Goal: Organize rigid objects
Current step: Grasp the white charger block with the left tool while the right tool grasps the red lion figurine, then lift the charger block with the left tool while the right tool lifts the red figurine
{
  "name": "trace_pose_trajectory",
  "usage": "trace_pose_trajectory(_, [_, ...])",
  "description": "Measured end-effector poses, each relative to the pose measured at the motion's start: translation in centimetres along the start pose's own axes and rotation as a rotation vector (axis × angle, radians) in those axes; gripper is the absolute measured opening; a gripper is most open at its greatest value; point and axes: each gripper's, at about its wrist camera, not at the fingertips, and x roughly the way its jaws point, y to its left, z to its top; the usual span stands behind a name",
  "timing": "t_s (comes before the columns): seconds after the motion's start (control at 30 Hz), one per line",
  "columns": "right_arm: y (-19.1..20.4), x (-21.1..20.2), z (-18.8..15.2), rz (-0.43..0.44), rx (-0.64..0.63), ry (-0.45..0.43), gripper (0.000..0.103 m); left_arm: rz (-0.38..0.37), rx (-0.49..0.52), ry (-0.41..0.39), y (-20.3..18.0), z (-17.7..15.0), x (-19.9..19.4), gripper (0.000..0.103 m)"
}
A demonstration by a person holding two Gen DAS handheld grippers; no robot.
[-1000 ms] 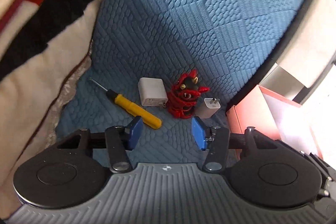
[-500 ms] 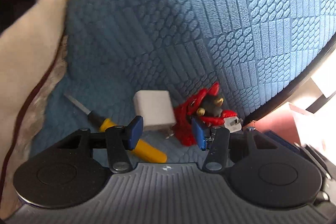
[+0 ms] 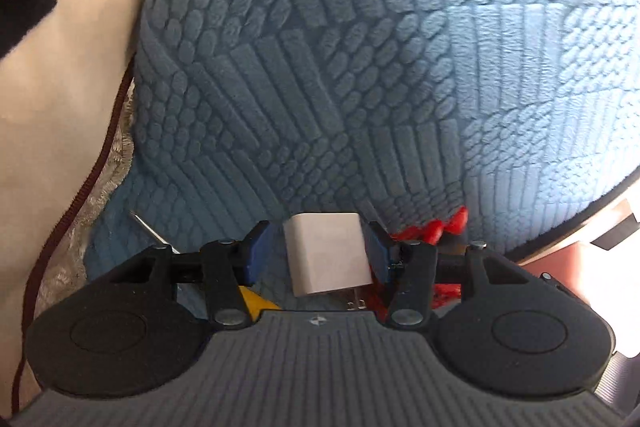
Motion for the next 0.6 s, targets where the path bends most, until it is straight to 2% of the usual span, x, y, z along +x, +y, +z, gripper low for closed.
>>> trace_pose_trajectory(0.07, [0.0,0.7,-0.2,-0.001,0.003,0.017,0.063,0.012,0.004,0.000,0.3,0.1,0.1,0.058])
trace_pose_trajectory(0.2, [-0.4,0.8,-0.2,-0.002,0.028,0.020,0.063,-0.010,0.011,-0.011,0.7,0.4,0.1,0.058])
trace_pose_trajectory(0.37, [-1.2,-0.6,-0.2,-0.058,0.084,0.022,0.063,-0.064,0.009,-0.025,0.3,0.2,-0.1,0.058])
trace_pose_trajectory(0.6, [-1.8,-1.7,-0.5,-0.103,0.085,0.050,0.062,-0.054,0.026,-0.024,-0.5,-0.5,1.4,0.059])
